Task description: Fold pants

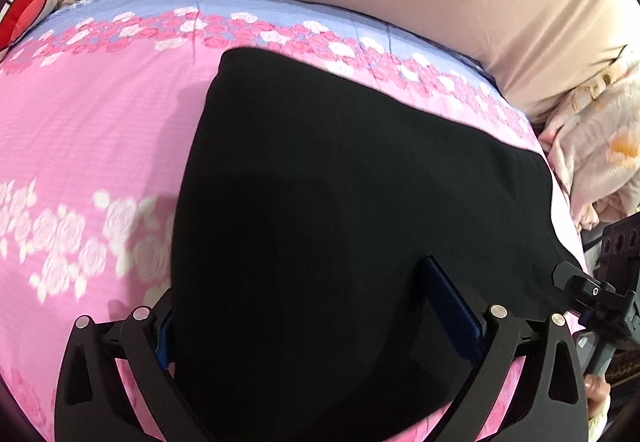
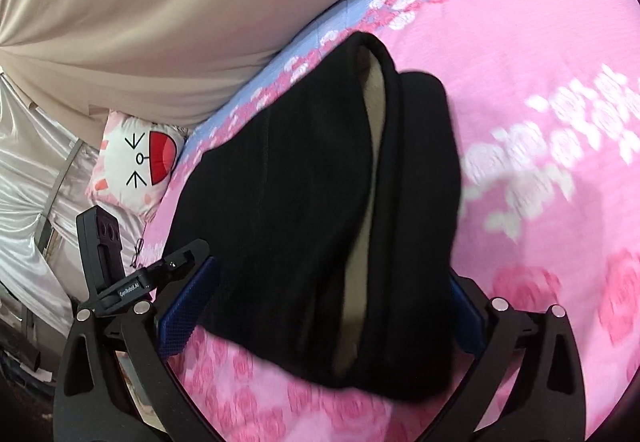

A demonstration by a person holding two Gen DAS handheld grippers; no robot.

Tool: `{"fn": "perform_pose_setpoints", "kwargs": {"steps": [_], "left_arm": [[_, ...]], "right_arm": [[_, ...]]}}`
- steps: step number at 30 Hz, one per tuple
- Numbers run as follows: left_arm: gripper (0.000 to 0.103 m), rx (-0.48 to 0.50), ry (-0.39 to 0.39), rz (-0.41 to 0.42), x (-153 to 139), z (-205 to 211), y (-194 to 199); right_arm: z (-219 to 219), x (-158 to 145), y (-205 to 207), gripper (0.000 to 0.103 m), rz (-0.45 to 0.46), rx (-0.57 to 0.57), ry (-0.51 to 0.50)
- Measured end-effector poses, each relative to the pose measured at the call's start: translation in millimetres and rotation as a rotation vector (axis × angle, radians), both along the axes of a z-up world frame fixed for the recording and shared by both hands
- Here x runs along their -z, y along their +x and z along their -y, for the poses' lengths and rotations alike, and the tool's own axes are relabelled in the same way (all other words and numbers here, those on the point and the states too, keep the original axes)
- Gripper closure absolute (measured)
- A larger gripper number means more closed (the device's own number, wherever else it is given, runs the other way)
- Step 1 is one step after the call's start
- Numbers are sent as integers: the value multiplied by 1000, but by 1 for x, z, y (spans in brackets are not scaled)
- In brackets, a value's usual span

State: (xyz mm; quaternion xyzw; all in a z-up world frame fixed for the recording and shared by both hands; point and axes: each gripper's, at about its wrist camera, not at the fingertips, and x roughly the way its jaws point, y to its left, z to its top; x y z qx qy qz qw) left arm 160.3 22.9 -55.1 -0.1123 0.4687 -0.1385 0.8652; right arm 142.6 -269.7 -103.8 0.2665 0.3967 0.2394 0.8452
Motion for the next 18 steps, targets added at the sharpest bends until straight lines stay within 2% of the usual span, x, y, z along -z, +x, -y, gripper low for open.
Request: {"fn": "perform_pose_setpoints", "kwargs": {"steps": [3,4,5,6,7,10,15,17,18], "left_arm": [[6,-10,24,-4,-2,6,8],[17,-14,26,-4,-5,6,7],[24,-20,43,12,-11,6,2],[40,-20,68,33,-17,7,-4],[49,-15,96,57,-25,7,-12],[51,18,105,58,-36,6,-32],[52,60,94,15,-36,3,-71],[48,70,84,0,-33,4,-84],[42,70,87,-7,-30,4,-89]], "right_arm": [[-5,-1,9,6,15,22,13],[-6,-2,9,32,13,21,15],[-7,-3,7,48,8,24,3],[-5,-8,2,55,28,22,13],[-4,-14,-6,57,47,22,13],[-5,-28,-33,59,78,-7,-9],[2,-23,-74,59,42,-28,-26],[7,-14,-87,58,9,-21,-22],[10,-6,-90,54,-13,-17,-24]]}}
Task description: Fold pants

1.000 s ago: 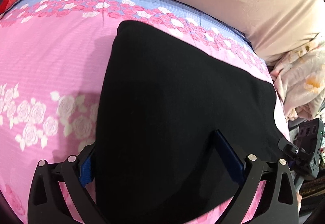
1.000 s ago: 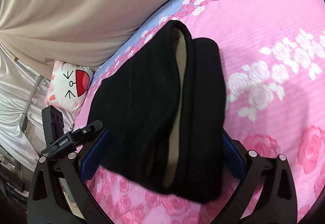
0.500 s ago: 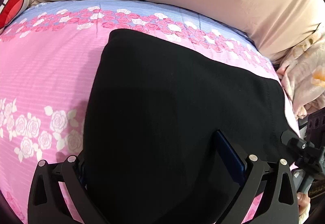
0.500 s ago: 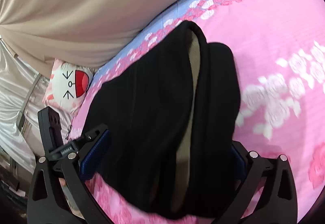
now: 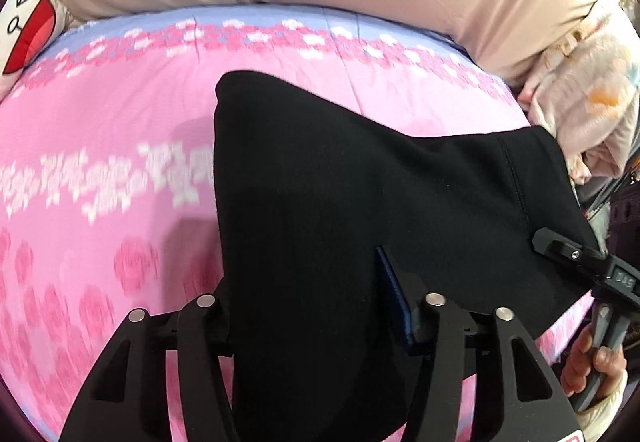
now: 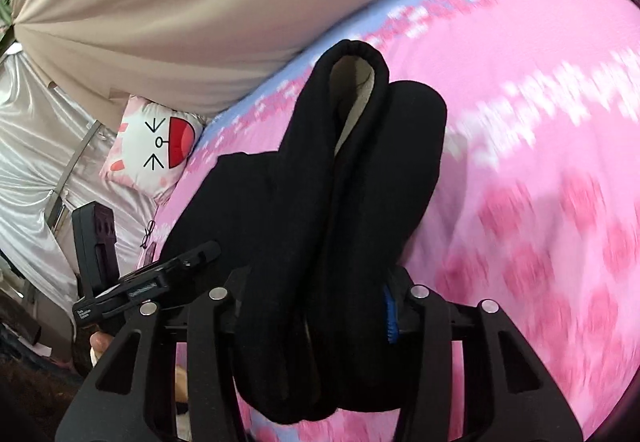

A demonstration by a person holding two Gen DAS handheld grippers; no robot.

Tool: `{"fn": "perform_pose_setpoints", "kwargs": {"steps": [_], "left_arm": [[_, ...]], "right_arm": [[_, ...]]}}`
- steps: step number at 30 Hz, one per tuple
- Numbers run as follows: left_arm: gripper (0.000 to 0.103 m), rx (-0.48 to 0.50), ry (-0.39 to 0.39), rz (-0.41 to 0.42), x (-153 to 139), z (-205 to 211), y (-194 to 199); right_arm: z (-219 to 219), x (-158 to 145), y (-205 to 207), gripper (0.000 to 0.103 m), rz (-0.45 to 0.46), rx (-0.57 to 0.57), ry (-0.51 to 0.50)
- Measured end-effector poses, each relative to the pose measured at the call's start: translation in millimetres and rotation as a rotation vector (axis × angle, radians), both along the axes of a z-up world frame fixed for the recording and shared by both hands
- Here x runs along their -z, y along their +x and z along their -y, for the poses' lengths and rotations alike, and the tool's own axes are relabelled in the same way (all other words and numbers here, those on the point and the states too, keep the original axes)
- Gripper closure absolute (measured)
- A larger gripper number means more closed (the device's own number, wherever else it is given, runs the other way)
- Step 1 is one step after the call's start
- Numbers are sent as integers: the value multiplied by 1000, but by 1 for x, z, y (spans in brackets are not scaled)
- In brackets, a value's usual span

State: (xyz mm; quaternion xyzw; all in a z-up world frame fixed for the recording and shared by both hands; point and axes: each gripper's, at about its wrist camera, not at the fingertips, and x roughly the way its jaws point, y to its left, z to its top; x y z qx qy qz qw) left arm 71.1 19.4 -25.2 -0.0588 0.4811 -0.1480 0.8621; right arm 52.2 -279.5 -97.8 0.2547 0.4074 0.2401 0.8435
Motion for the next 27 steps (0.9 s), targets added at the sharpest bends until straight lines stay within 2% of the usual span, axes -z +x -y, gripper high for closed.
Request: {"fn": "perform_pose_setpoints", "kwargs": {"steps": [2,3,4,6,8,11,13,15,16,17,18,19,22,27], "left_arm": [[34,-19,14,-10,9,0,-3],[27,-30,17,-12,13,1,-2],[18,-44,10,-18,17,-1,-1],[10,-75,-31,-46,26,-8,5],[5,-67,-98,-53,30,-13,10],[5,-35,-86,-27,31,-5,15],[6,-23,-72,-2,31,4,16],[9,-18,-95,3,31,6,17],[15,-24,-100,8,30,6,17],[19,-34,-108,15,29,5,16],[31,-42,-114,23,27,4,15],[44,-48,-124,37,23,2,13],[66,-25,-125,81,10,-1,0],[70,33,-99,137,-25,4,-33]], "right_arm": [[9,19,0,35,-53,32,17],[15,27,1,26,-62,38,62],[19,26,-1,24,-39,36,87],[22,26,1,21,-43,27,106],[12,22,4,5,-13,-20,106],[-10,20,9,5,43,-27,-22],[-13,20,12,5,66,-13,-23],[-10,18,16,5,41,3,15],[-10,19,17,7,39,0,23],[-10,19,16,14,35,-2,21],[-10,21,15,44,21,7,13],[-10,23,12,53,20,14,23],[-11,14,-4,61,54,19,20],[-17,-18,-34,62,110,-16,-7]]}}
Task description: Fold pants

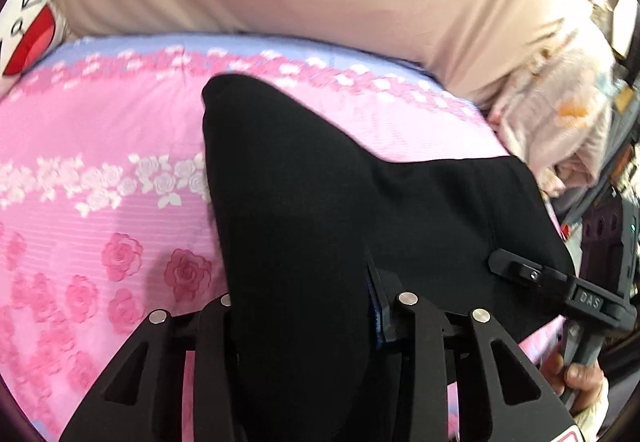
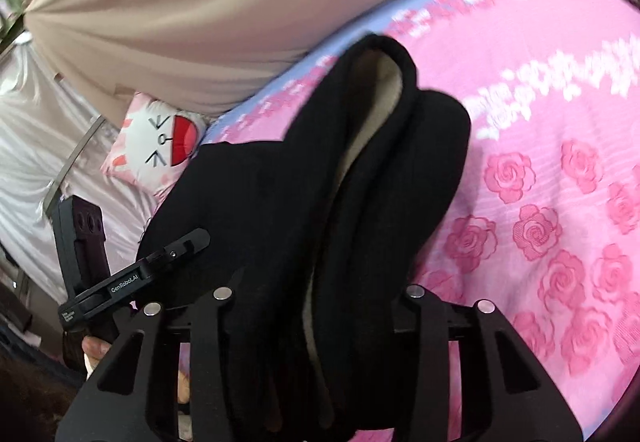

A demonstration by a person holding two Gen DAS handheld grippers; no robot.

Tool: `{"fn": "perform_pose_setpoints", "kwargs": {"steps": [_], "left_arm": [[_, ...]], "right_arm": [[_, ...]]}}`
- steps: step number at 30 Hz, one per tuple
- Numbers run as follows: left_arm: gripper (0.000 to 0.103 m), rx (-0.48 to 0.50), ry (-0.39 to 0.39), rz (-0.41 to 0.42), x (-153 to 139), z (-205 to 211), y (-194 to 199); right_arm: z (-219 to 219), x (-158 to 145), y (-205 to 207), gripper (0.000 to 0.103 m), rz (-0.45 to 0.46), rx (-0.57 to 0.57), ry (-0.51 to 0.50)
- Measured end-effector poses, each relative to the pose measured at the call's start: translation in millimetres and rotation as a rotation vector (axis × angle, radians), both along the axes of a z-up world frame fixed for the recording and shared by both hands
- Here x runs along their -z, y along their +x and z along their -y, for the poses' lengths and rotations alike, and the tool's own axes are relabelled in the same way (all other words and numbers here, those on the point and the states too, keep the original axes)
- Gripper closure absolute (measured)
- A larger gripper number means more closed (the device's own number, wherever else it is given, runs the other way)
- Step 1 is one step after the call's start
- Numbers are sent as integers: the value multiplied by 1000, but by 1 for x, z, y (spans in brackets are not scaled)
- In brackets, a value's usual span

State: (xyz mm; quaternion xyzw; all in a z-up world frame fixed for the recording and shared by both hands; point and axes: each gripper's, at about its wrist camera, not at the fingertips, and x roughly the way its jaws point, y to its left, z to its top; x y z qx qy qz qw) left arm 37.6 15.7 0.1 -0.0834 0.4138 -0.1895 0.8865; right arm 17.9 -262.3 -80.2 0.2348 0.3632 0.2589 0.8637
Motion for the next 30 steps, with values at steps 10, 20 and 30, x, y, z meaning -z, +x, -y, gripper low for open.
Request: {"fn": "perform_pose_setpoints", "kwargs": {"steps": [10,20,30], "left_arm": [[70,128,-105,231,-120,-20,-68],[69,89,-55,731,-272,-19,-73],[68,-15,-25,805,-310,-5,29]], "right_arm": [[-2,-124,-76,62,274,-31,-53],[-25,-292,-80,62,763,15,-180],[-26,-348,28,61,786,48,-152]]}}
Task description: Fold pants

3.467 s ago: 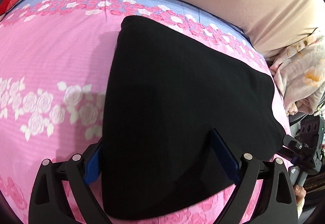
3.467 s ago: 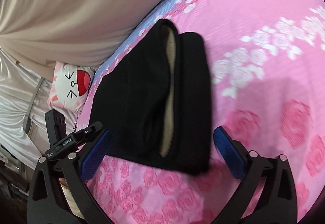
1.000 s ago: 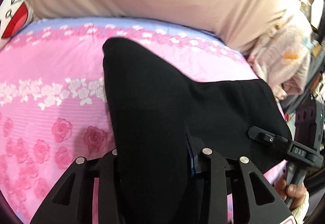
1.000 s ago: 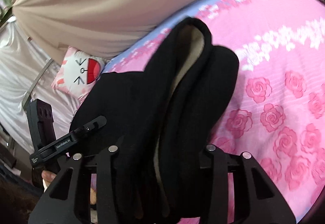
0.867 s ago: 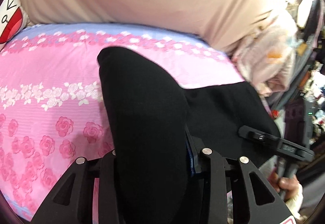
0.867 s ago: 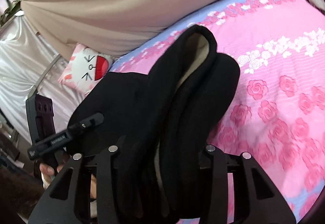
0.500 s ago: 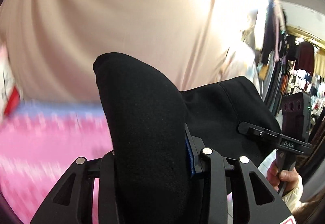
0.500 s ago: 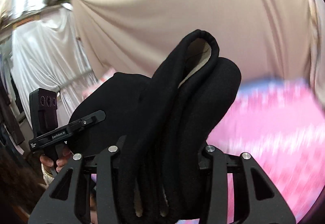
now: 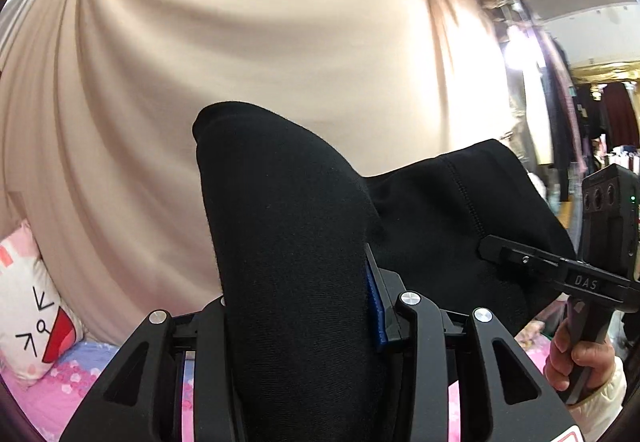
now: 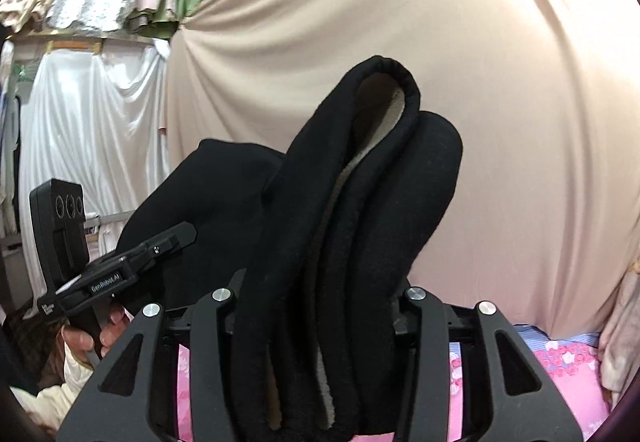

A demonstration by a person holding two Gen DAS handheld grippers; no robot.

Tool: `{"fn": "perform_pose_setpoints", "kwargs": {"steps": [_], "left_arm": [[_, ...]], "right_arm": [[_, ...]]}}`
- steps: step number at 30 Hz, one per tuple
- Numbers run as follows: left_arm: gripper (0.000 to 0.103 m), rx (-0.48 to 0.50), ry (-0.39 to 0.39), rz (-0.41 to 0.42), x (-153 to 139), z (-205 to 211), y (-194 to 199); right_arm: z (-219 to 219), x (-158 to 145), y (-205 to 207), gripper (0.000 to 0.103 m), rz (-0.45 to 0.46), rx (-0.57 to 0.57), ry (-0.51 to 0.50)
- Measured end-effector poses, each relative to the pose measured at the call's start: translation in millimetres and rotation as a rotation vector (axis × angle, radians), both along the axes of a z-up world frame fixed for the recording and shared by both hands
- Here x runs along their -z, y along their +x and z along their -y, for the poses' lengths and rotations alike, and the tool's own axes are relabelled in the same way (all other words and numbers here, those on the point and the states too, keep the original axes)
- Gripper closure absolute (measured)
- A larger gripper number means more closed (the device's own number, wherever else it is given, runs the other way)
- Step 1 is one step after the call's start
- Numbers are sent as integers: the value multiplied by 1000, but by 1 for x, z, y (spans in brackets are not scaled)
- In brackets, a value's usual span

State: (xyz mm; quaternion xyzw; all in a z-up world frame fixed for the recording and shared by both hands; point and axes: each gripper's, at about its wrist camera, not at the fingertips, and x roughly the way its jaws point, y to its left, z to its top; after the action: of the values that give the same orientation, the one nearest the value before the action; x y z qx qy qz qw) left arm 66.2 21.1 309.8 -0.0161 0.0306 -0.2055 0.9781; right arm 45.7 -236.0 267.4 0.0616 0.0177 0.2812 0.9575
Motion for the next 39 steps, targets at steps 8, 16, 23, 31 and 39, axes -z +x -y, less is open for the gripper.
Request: {"fn": "perform_pose_setpoints", "kwargs": {"steps": [8,16,23,31,39], "left_arm": [[67,-43,-12,-214,81,13,132],[67,-105,69,-415,190,35,224],[67,-95,82,-591,280,29,267],[59,-107,103,-688,353,17,287],[28,-112,-33,-752,361,-16,276]], "right_arm": [[9,78,137,61,-229,18,50],[8,190,229,61,-463,38,49],[8,284,280,61,-658,40,59],[14,347,300,57,-780,52,73],[48,361,296,39,-889,-21,197]]}}
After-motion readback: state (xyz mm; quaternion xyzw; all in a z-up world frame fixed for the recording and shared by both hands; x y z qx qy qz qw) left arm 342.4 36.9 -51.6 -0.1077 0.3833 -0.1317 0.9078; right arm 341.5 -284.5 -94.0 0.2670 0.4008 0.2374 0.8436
